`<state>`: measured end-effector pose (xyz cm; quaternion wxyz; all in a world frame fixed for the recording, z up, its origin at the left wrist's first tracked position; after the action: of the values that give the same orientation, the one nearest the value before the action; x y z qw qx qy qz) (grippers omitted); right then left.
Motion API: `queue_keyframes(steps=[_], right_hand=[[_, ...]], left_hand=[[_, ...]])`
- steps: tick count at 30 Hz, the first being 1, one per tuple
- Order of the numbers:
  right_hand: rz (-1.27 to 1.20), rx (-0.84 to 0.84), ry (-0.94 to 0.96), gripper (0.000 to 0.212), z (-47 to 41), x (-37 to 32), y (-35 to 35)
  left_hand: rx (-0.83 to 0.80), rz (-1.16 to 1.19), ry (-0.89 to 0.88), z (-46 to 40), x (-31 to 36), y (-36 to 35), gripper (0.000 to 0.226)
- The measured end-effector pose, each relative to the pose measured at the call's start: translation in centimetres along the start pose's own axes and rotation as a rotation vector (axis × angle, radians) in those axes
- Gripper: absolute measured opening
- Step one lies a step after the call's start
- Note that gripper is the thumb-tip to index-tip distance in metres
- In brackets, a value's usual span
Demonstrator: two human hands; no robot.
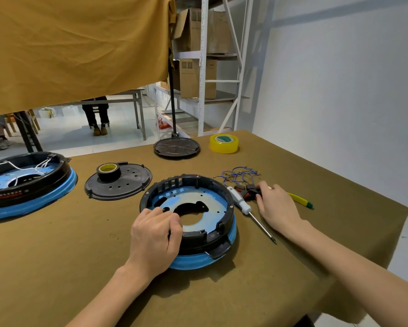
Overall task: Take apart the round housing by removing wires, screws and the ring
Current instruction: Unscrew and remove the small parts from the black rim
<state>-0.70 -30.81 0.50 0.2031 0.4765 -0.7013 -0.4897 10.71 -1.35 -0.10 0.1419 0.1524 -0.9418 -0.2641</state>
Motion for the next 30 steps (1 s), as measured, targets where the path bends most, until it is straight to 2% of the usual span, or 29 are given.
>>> queue_keyframes(steps=[3, 6, 8, 10, 14, 18, 20, 22, 24, 27, 30], right_hand=[[0.072, 0.027, 0.031, 0.023, 0.7, 0.2, 0.1], [-0.047, 0.081, 0.076, 0.018, 1.3, -1.0, 0.6], [-0.103, -0.070, 0.051, 0.023, 1.6, -2.2, 0.4], [-0.024, -0.200, 0.029, 0.027, 2.0, -3.0, 0.0], [0.017, -0.226, 0.007, 0.018, 2.5, -3.4, 0.5], [-0.064, -0.229, -0.115, 0.020, 2.4, -2.8, 1.4], [-0.236, -0.279, -0.204, 0.018, 2.1, -2.6, 1.9], [-0.528, -0.286, -0.289, 0.011, 1.8, -2.8, 2.5], [-0.803, -0.233, -0.366, 0.003, 1.8, -3.3, 3.1], [-1.114, -0.233, -0.437, 0.009, 2.2, -4.2, 3.8], [-1.296, -0.268, -0.407, 0.020, 2.2, -4.5, 4.3]], left_hand=[[0.006, 0.003, 0.002, 0.1, 0.0, -0.1, 0.047], [0.019, -0.006, 0.001, 0.1, 0.0, -0.2, 0.048], [0.024, -0.009, 0.011, 0.0, 0.0, -0.1, 0.049], [0.015, -0.007, 0.023, 0.1, 0.2, -0.1, 0.049], [-0.060, 0.031, 0.017, -0.1, -0.9, 0.9, 0.044], [-0.185, -0.109, -0.107, 0.1, -1.4, 2.0, 0.043], [-0.332, -0.097, -0.110, 0.5, -0.9, 1.9, 0.047], [-0.404, -0.103, -0.097, 0.7, -0.8, 1.8, 0.052], [-0.398, -0.122, -0.106, 0.6, -0.7, 2.0, 0.057], [-0.357, -0.136, -0.118, 0.6, -0.4, 2.2, 0.061], [-0.329, -0.165, -0.147, 0.9, 0.4, 1.9, 0.061]])
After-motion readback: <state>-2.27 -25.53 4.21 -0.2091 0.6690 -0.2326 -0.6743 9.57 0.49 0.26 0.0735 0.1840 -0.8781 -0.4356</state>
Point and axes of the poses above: each hand's wrist, its own z-axis away from the middle knuckle, its own y-axis out of the back of the hand, x = y × z, the point moved 2 cm from there along -z, towards the middle knuckle, and after that the axes turned 5 degrees about -z, right-handed, at the moved point
